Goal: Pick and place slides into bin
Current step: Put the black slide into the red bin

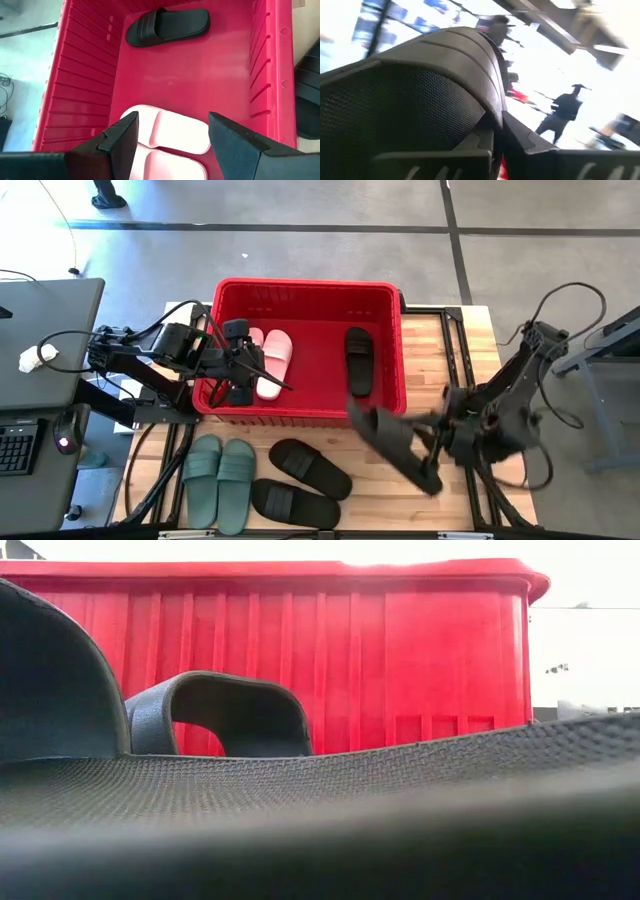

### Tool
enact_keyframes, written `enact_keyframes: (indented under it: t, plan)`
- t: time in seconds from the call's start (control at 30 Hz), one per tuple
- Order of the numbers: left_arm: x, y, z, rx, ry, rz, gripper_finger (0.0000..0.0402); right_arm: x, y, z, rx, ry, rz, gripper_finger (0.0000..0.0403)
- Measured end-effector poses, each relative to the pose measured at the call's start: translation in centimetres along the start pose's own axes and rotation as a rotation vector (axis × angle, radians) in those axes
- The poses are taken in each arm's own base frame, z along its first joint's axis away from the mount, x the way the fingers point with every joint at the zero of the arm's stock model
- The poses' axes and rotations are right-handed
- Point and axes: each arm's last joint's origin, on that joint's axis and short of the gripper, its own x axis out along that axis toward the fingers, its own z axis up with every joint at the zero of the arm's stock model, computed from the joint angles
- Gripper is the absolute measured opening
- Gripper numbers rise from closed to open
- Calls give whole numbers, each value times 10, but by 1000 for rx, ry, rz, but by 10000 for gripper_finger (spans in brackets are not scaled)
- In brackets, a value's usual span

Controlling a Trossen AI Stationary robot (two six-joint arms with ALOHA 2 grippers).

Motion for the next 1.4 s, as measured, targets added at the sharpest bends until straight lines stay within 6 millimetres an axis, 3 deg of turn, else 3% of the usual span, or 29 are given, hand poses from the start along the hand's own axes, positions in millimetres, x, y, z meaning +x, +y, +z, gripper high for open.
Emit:
enact_keyframes:
  t: [0.27,0.77,0.97,1.13,1.27,1.4]
  plan:
    - [0,0,0,0,0,4,221,34,-50,2,51,4,-300,0]
    - [4,-2,2,67,16,10,221,92,-112,-39,62,136,-659,0]
    - [9,-5,5,97,31,12,221,110,-141,-42,21,176,-711,0]
    - [14,-8,7,127,49,27,221,140,-160,-36,-41,301,-684,0]
    - [19,-10,9,142,69,27,221,171,-166,-36,-97,454,-646,0]
    - [19,-10,7,145,83,28,221,204,-159,-47,-119,607,-591,0]
